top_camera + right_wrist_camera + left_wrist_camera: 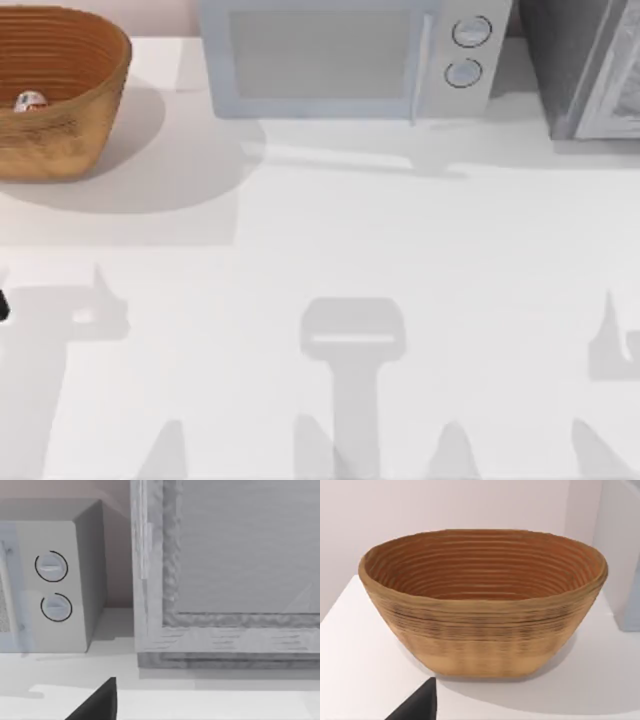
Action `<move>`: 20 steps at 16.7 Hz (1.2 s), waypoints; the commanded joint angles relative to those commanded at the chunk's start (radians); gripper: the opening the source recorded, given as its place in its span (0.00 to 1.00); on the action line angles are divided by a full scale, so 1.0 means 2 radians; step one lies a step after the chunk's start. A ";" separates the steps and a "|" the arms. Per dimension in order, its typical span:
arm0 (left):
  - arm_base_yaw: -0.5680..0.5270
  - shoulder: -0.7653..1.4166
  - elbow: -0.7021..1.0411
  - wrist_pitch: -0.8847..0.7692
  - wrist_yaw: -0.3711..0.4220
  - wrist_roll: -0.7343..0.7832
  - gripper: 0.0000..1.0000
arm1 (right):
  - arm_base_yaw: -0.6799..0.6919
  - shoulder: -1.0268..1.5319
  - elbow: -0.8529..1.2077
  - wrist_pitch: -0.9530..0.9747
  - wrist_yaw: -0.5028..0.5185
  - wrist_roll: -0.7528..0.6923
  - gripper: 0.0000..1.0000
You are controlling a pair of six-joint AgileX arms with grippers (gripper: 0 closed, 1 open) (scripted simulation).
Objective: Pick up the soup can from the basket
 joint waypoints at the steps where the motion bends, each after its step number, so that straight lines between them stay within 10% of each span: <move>1: 0.002 0.039 0.038 -0.020 0.001 0.002 1.00 | 0.000 0.000 0.000 0.000 0.000 0.000 1.00; 20: 0.030 0.960 0.936 -0.491 0.036 0.045 1.00 | 0.000 0.000 0.000 0.000 0.000 0.000 1.00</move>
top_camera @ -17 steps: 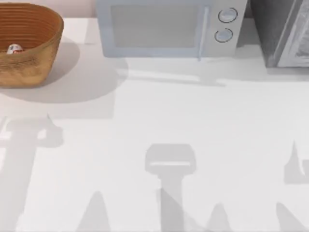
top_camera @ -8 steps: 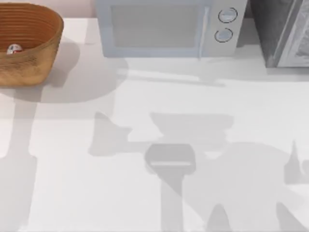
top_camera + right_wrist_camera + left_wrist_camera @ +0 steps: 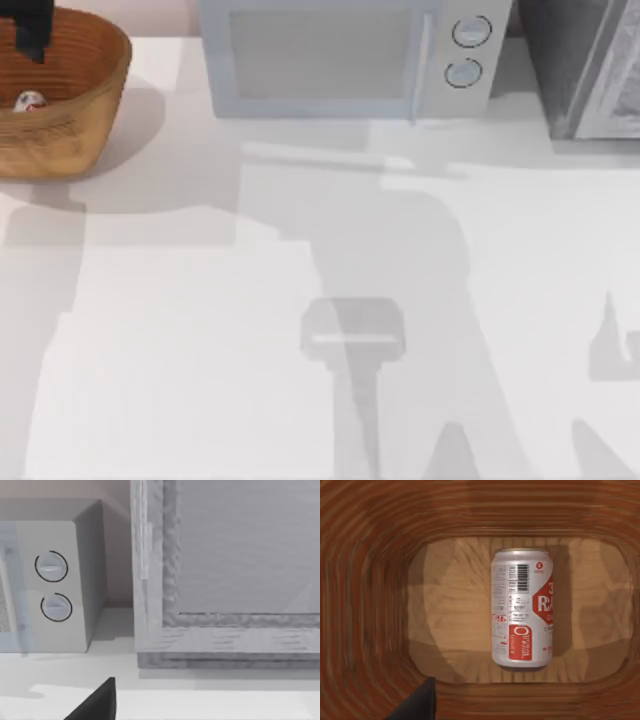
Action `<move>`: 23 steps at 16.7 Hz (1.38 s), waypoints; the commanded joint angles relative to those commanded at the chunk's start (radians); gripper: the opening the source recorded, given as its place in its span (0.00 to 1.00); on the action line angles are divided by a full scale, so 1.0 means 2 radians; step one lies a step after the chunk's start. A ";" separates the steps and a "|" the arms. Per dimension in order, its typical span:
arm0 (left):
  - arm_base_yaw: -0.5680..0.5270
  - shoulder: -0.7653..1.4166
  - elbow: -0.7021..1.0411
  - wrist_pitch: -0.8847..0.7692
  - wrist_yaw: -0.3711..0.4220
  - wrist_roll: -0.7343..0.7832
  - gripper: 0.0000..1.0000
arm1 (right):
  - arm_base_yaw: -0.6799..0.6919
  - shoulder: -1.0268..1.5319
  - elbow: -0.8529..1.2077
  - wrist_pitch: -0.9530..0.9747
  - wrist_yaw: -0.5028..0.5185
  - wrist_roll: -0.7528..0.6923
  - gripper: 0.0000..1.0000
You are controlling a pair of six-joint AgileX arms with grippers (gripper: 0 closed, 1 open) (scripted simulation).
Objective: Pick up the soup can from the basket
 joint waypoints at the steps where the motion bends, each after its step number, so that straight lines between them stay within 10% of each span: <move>1: 0.001 0.035 0.034 -0.018 0.001 0.001 1.00 | 0.000 0.000 0.000 0.000 0.000 0.000 1.00; 7: 0.004 0.153 0.151 -0.078 0.007 0.007 1.00 | 0.000 0.000 0.000 0.000 0.000 0.000 1.00; 23: 0.000 0.184 0.090 0.012 0.006 0.003 1.00 | 0.000 0.000 0.000 0.000 0.000 0.000 1.00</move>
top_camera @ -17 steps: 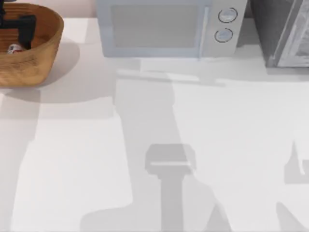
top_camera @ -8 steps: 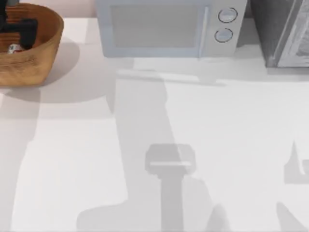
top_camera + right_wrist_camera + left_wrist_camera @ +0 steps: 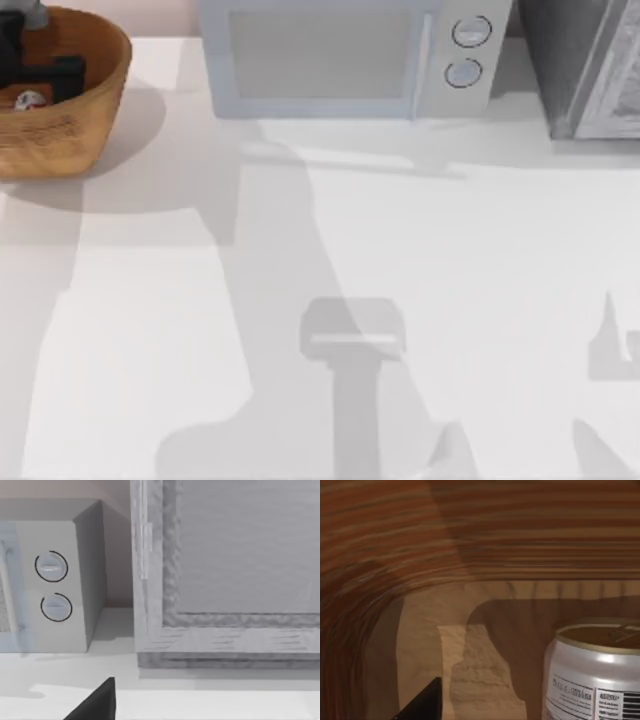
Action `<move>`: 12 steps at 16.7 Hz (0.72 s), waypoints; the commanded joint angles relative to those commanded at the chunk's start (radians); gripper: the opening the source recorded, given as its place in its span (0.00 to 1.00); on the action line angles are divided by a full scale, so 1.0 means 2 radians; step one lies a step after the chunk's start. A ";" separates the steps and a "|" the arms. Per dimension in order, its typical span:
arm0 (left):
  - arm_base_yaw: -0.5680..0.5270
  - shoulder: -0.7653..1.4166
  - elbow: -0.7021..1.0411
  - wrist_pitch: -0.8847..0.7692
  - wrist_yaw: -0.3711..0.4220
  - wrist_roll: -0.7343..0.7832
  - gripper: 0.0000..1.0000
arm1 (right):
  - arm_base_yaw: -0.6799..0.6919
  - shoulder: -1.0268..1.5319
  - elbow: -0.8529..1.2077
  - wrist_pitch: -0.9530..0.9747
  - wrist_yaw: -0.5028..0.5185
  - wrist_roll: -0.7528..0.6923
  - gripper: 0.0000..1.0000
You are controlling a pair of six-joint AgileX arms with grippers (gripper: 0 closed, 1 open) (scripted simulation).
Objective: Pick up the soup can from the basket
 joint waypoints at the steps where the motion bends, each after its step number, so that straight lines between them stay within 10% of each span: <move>1: 0.000 0.000 0.000 0.000 0.000 0.000 1.00 | 0.000 0.000 0.000 0.000 0.000 0.000 1.00; 12: 0.000 0.000 0.000 0.000 0.000 0.000 0.17 | 0.000 0.000 0.000 0.000 0.000 0.000 1.00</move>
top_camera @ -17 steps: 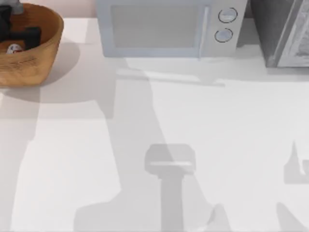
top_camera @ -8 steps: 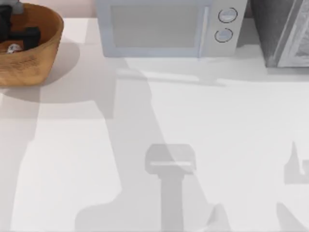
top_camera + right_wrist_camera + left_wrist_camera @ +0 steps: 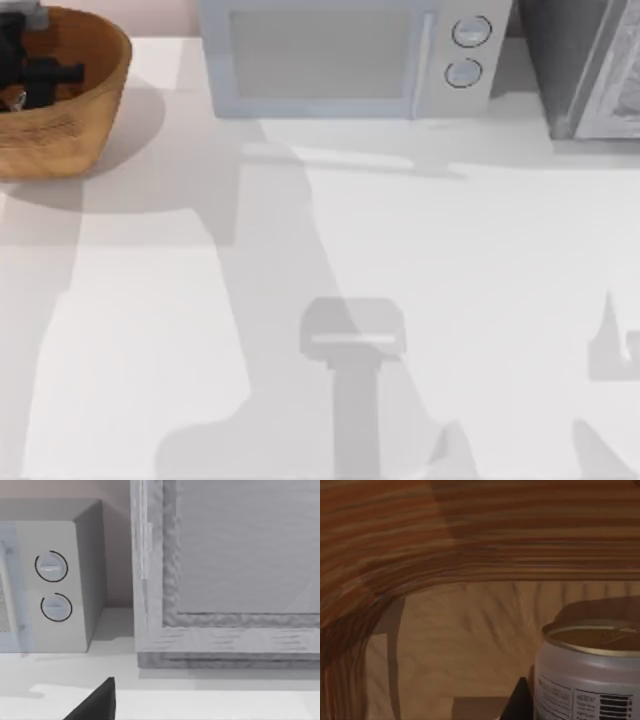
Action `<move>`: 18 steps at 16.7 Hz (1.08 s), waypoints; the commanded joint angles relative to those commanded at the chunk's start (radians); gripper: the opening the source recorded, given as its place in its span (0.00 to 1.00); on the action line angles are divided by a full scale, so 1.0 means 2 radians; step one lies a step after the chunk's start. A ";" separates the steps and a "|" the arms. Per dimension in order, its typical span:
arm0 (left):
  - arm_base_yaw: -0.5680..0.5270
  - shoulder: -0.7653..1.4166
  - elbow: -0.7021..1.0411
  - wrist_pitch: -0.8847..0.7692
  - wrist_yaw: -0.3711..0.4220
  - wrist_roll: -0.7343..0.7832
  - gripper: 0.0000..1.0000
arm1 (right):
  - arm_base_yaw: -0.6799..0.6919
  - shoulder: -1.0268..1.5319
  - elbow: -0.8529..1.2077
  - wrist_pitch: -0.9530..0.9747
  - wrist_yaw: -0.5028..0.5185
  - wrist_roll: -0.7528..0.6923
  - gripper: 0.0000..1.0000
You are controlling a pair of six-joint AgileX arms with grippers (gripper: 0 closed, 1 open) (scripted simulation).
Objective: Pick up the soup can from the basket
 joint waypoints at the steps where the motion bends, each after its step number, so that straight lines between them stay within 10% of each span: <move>1: 0.000 0.000 0.000 0.000 0.000 0.000 0.10 | 0.000 0.000 0.000 0.000 0.000 0.000 1.00; 18: -0.009 -0.125 -0.105 0.050 -0.038 -0.004 0.00 | 0.000 0.000 0.000 0.000 0.000 0.000 1.00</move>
